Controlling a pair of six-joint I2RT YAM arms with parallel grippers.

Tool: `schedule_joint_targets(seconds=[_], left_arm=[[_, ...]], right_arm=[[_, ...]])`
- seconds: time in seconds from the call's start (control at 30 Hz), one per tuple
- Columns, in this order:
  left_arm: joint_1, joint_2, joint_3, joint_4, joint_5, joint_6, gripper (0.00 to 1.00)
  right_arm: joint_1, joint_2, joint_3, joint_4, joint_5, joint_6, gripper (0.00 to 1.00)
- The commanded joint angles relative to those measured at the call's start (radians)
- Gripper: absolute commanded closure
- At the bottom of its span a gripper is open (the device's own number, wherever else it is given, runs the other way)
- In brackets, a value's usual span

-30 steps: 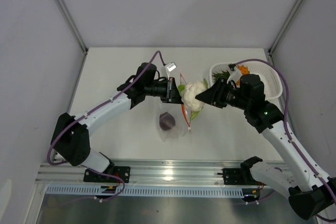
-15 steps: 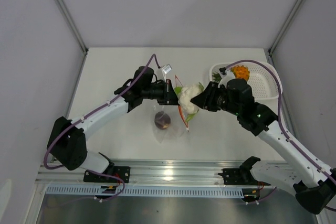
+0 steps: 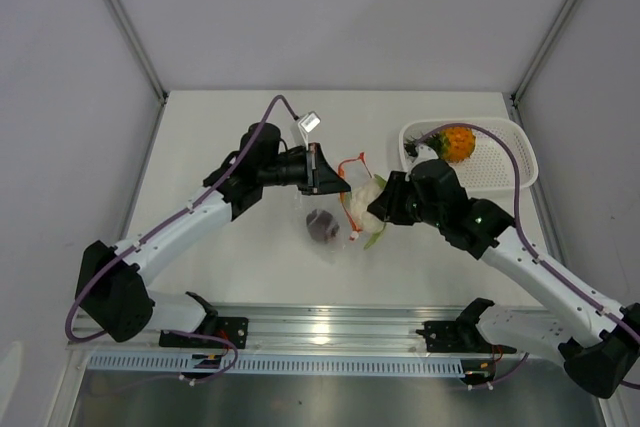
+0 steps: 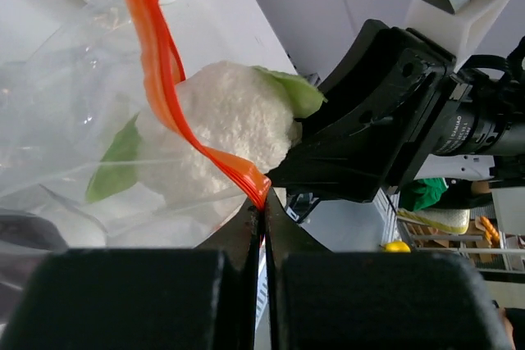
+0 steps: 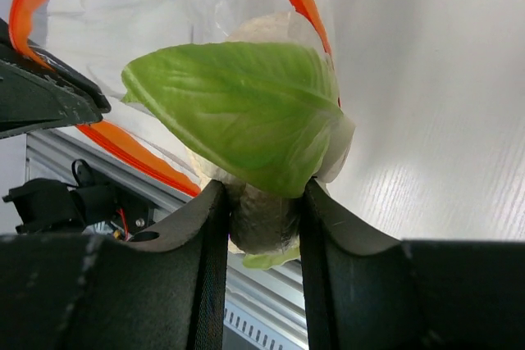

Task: Place the food in the zip-top bag and seal the zipper
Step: Place the fake vegetable in the zipper food storage bag.

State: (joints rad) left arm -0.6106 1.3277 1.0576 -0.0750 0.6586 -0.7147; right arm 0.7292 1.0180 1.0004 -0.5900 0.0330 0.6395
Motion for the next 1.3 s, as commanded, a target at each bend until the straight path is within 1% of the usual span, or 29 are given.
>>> schedule_joint_targets(seconds=[0.0, 0.13, 0.33, 0.5, 0.7, 0.8, 0.93, 1.03, 1.17, 1.27], left_arm=[[-0.005, -0.009, 0.021, 0.067, 0.064, -0.025, 1.00], [-0.005, 0.007, 0.025, 0.057, 0.093, -0.011, 0.99], [-0.006, 0.007, 0.013, 0.017, 0.084, 0.027, 0.99], [-0.014, 0.002, -0.004, 0.021, 0.085, 0.034, 0.99], [-0.020, -0.009, 0.013, 0.012, 0.085, 0.046, 1.00], [-0.021, -0.002, 0.031, -0.032, 0.075, 0.070, 0.99], [-0.025, -0.001, 0.027, -0.037, 0.056, 0.075, 0.99], [-0.025, 0.005, 0.033, -0.060, 0.017, 0.090, 0.99], [-0.026, 0.007, 0.024, -0.059, -0.020, 0.092, 0.99], [-0.028, 0.007, 0.019, -0.049, -0.034, 0.087, 0.99]], right_arm=[[0.006, 0.017, 0.006, 0.087, -0.079, -0.046, 1.00], [0.006, 0.042, 0.038, 0.120, -0.137, -0.083, 1.00], [-0.020, 0.047, 0.142, 0.101, -0.134, -0.100, 1.00], [-0.097, 0.077, 0.202, 0.116, -0.185, -0.054, 1.00], [-0.125, 0.145, 0.218, 0.137, -0.254, 0.022, 1.00], [-0.142, 0.159, 0.230, 0.139, -0.283, 0.041, 1.00], [-0.157, 0.174, 0.248, 0.118, -0.321, 0.069, 1.00], [-0.171, 0.165, 0.241, 0.110, -0.335, 0.149, 1.00], [-0.197, 0.136, 0.178, 0.180, -0.406, 0.287, 1.00], [-0.200, 0.123, 0.158, 0.182, -0.393, 0.331, 1.00]])
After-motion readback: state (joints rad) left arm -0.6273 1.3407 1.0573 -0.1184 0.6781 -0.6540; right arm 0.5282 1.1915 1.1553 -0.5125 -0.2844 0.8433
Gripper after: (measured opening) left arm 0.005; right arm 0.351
